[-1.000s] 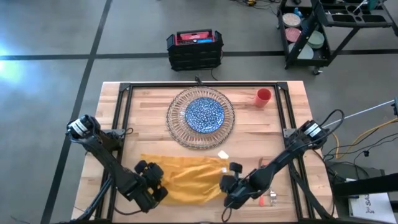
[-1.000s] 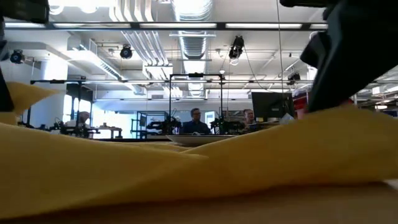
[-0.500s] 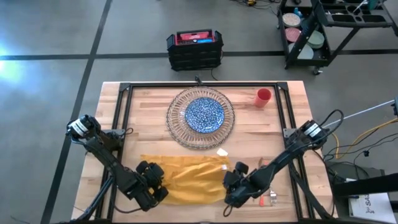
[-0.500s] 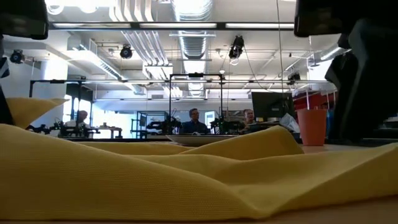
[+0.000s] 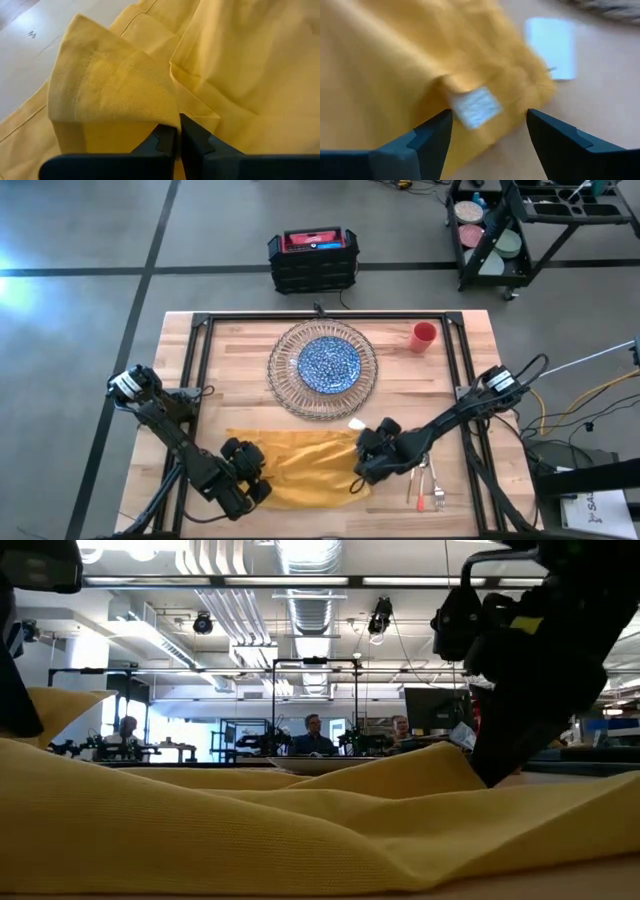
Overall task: Set table place
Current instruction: Fold the yellow napkin
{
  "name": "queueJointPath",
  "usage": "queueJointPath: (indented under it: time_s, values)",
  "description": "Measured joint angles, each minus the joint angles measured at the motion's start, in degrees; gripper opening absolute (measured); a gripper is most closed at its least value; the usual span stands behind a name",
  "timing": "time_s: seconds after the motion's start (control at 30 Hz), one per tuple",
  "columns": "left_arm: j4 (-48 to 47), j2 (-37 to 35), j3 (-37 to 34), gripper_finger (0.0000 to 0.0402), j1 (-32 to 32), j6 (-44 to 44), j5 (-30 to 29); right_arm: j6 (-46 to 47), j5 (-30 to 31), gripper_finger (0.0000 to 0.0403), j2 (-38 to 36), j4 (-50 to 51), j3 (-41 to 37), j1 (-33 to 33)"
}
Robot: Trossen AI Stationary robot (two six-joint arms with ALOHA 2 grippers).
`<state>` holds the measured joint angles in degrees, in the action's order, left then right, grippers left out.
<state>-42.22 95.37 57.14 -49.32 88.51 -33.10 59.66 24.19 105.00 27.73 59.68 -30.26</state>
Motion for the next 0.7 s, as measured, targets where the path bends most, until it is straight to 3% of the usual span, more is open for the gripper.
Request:
queueJointPath:
  time_s: [0.47,0.7]
  values:
    - [0.01,0.0,0.02,0.0006,0.82,-3.98,-0.39,0.42,-2.35,0.0286,-4.69,-2.07,-0.11,-2.27]
    - [0.07,0.0,0.04,0.0006,2.6,-5.57,-0.69,-1.89,-3.65,0.0283,-4.4,-5.63,-0.62,-2.33]
